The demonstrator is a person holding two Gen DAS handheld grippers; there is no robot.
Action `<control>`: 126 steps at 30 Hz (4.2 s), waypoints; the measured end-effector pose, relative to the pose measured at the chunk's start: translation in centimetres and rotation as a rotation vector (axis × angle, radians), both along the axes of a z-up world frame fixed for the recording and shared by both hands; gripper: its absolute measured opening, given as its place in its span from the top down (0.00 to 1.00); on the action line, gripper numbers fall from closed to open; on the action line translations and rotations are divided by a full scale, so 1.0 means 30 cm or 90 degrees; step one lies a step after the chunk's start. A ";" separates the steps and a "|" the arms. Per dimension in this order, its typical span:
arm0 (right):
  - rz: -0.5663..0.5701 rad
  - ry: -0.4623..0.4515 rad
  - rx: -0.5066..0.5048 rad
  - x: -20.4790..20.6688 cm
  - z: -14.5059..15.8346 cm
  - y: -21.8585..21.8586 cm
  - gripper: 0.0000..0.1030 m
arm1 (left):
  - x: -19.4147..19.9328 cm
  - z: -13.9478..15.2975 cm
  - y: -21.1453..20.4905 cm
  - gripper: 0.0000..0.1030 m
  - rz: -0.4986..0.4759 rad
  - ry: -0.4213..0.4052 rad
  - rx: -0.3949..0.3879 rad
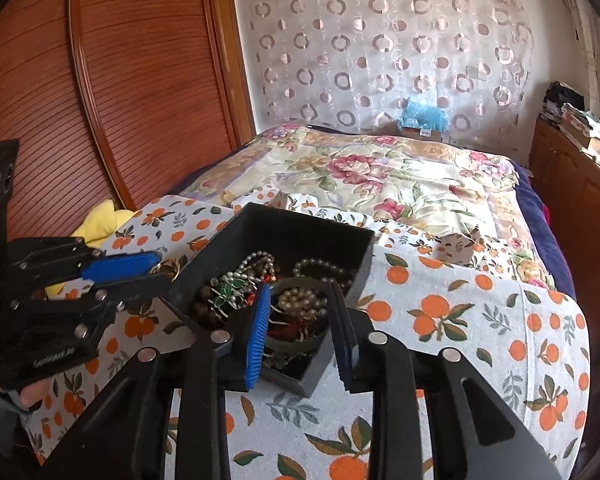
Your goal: Organize jewelry
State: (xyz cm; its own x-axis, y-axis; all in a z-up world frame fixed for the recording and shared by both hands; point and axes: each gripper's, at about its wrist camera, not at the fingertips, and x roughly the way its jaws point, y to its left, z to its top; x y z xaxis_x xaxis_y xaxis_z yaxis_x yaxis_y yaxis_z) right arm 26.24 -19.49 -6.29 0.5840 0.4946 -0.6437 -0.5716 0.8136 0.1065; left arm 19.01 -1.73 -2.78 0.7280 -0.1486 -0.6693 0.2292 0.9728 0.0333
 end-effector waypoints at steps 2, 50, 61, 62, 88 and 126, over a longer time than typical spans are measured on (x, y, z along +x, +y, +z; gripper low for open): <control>-0.003 -0.004 -0.005 -0.012 -0.004 -0.013 0.69 | 0.017 -0.003 -0.003 0.83 0.002 0.002 0.000; -0.141 -0.122 0.035 -0.311 0.115 -0.132 0.03 | -0.279 0.133 0.041 0.08 0.091 -0.097 -0.037; -0.168 -0.163 0.056 -0.445 0.158 -0.184 0.03 | -0.390 0.146 0.062 0.08 0.109 -0.108 -0.037; -0.171 -0.166 0.055 -0.456 0.160 -0.188 0.03 | -0.399 0.147 0.062 0.08 0.110 -0.109 -0.039; -0.179 -0.169 0.061 -0.491 0.153 -0.211 0.03 | -0.458 0.161 0.082 0.08 0.119 -0.129 -0.046; -0.180 -0.168 0.062 -0.491 0.153 -0.215 0.03 | -0.464 0.155 0.079 0.08 0.120 -0.130 -0.045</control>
